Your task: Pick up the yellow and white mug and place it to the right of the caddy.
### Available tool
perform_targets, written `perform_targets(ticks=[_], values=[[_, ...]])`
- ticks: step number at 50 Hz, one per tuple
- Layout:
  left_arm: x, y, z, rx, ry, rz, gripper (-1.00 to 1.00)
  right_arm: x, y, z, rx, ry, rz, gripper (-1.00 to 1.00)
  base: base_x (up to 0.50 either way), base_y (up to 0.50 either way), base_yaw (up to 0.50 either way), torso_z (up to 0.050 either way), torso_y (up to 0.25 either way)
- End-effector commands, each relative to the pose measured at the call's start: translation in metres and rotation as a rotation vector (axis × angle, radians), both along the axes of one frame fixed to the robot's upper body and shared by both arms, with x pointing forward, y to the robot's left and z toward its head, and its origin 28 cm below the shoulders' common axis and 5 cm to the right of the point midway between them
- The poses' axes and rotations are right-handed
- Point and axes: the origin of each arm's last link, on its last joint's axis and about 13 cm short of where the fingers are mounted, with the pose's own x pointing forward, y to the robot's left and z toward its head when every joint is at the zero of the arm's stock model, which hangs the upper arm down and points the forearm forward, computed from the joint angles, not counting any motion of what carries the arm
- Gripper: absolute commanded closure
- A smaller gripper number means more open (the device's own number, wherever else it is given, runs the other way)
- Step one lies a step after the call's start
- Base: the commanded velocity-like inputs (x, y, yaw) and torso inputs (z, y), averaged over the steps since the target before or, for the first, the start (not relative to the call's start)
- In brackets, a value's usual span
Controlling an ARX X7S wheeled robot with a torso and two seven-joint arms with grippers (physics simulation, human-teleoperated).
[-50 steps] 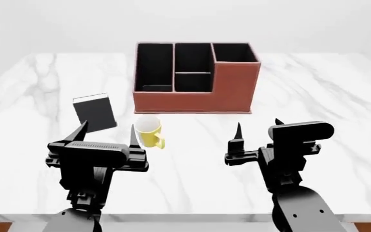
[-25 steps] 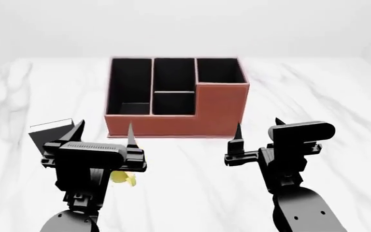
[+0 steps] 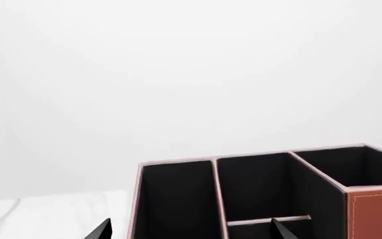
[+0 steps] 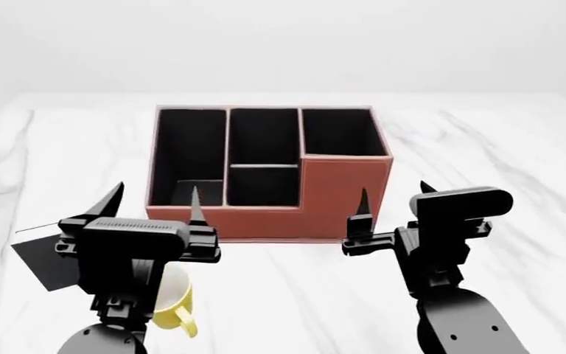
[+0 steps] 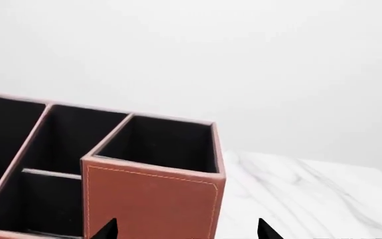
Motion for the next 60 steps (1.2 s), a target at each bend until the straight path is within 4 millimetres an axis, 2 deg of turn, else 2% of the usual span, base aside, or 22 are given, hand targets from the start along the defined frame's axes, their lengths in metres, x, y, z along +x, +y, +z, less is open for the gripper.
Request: perform_targets(ticks=[1,10,24,38,60], values=[[-0.003,0.001,0.003,0.001,-0.013,0.011,-1.0,-0.008,0.0,0.001,-0.001,0.014,0.054,-1.0,0.0,0.0,0.0,0.0,0.0],[-0.006,0.005,0.008,0.003,-0.026,0.047,-1.0,-0.03,0.011,0.002,-0.045,0.073,0.257,-1.0,0.0,0.0,0.0,0.0,0.0],[-0.012,0.011,0.015,-0.001,-0.045,0.101,-1.0,-0.043,0.034,-0.009,-0.062,0.148,0.454,-1.0,0.0,0.0,0.0,0.0,0.0],[-0.016,0.016,0.018,-0.006,-0.053,0.134,-1.0,-0.041,0.07,-0.034,-0.128,0.217,0.522,-1.0,0.0,0.0,0.0,0.0,0.0],[-0.02,0.021,0.019,-0.011,-0.058,0.156,-1.0,-0.054,0.101,-0.046,-0.129,0.257,0.62,-1.0,0.0,0.0,0.0,0.0,0.0]])
